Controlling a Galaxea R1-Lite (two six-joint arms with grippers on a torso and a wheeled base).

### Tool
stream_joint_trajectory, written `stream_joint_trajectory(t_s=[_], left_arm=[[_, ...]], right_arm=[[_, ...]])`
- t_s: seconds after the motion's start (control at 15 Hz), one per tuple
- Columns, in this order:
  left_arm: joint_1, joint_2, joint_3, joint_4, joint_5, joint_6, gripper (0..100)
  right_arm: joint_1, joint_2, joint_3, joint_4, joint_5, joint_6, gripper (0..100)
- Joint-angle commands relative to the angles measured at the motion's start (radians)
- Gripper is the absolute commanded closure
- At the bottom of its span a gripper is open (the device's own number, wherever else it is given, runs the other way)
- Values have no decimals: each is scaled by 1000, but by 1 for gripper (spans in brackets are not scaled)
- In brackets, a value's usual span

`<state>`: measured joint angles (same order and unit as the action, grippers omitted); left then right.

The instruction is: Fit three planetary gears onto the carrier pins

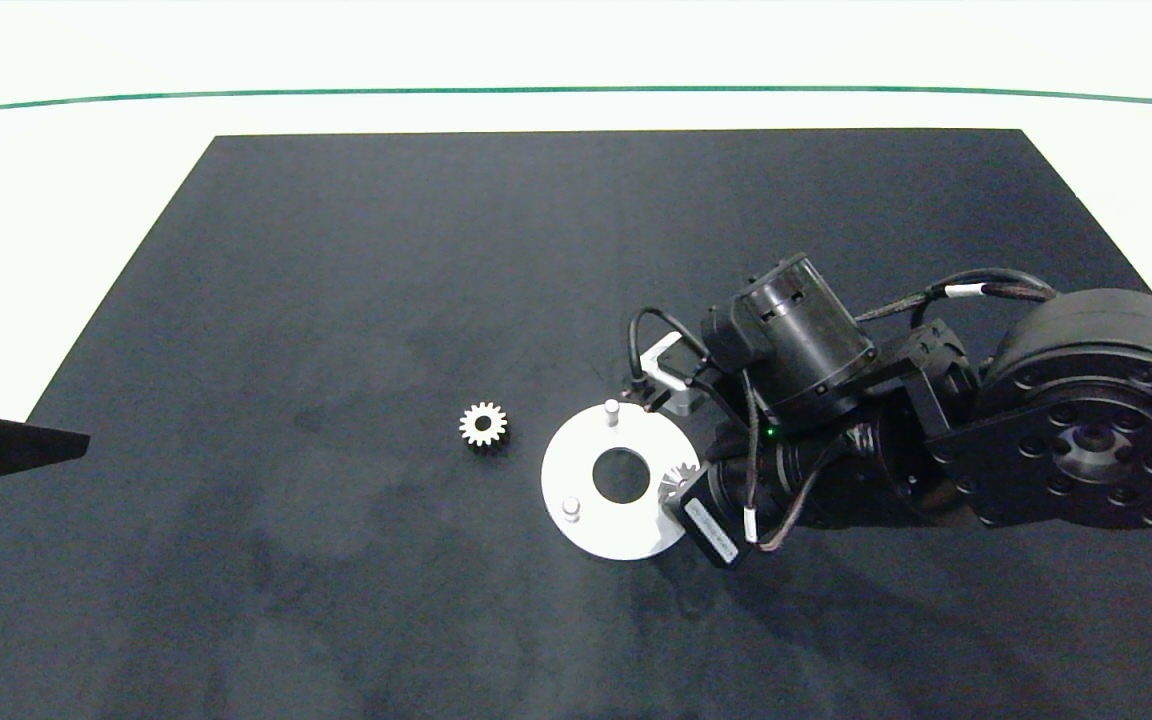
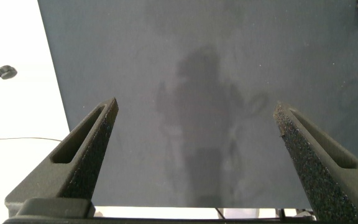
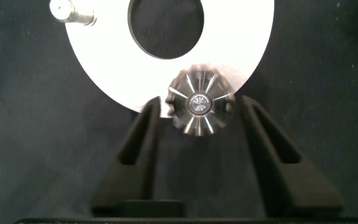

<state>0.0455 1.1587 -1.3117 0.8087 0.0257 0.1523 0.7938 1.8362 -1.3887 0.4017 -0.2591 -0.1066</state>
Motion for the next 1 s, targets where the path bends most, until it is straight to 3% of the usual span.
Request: stream_joint_trajectory(t_s=[0.07,0.2,0.47,0.67,0.87,1.0], left_arm=[[0,1,0,4,0,1,0],[0,-1,0,4,0,1,0],[0,-1,0,4,0,1,0],[-1,-1,0,4,0,1,0],[-1,-1,2,4,0,1,0],[-1,-1,2,4,0,3,0]], right_arm=[[7,-15,-3,2,-2,1,0],[4,-41,-24,2,-2,4,0],[-160,-46,-211,12,-6,5,0],[-240,-23,-277,62,-6,4,0],[-269,17,-306,62,-6,8,0],[-269,54,-314,62,-6,34,0]])
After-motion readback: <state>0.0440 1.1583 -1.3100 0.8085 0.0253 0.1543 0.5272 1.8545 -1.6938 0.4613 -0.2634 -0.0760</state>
